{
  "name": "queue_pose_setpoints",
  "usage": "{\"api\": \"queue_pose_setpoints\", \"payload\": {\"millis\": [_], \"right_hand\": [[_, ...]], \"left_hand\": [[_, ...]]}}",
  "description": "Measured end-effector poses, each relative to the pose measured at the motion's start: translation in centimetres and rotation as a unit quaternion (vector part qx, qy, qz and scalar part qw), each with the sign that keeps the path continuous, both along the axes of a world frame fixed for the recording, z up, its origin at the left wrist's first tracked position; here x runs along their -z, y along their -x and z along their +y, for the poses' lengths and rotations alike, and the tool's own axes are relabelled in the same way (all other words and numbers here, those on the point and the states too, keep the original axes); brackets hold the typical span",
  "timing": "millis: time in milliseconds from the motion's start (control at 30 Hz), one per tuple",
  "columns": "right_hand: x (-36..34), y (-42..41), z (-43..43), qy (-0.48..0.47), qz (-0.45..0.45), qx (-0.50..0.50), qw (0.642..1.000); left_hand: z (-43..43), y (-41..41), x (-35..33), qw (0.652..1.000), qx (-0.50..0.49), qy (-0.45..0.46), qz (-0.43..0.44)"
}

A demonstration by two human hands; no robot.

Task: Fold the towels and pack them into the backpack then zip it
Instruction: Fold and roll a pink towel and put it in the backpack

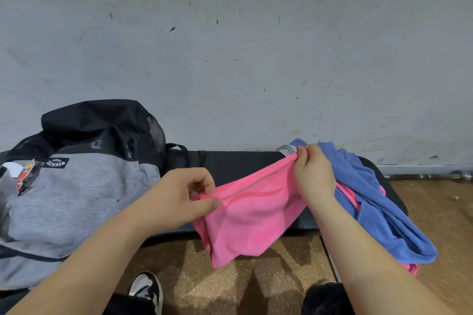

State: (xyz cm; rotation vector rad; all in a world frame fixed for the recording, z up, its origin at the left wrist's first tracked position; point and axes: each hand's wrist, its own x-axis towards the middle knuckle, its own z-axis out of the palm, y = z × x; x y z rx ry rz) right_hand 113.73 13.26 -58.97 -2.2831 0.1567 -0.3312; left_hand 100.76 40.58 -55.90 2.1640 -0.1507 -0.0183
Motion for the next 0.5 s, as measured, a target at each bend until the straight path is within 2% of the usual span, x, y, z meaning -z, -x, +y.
{"api": "queue_pose_setpoints", "payload": {"millis": [167,300,400,500], "right_hand": [[-0.1,0.1,0.1,-0.02,-0.002,-0.008,1.0],[-0.1,-0.4,-0.5,-0.072,-0.006,-0.012,0.997],[-0.5,-0.6,-1.0,-0.102,-0.03,-0.001,0.994],[-1.1,0.0,-1.5,-0.1,-0.056,-0.005,0.993]], "left_hand": [[0.0,0.1,0.3,1.0,-0.006,0.005,0.005],[0.3,-0.1,-0.2,1.0,-0.016,-0.007,0.006],[0.6,0.0,-0.7,0.999,-0.003,0.016,0.034],[0.4,0.2,-1.3,0.999,0.008,0.044,0.024]]}}
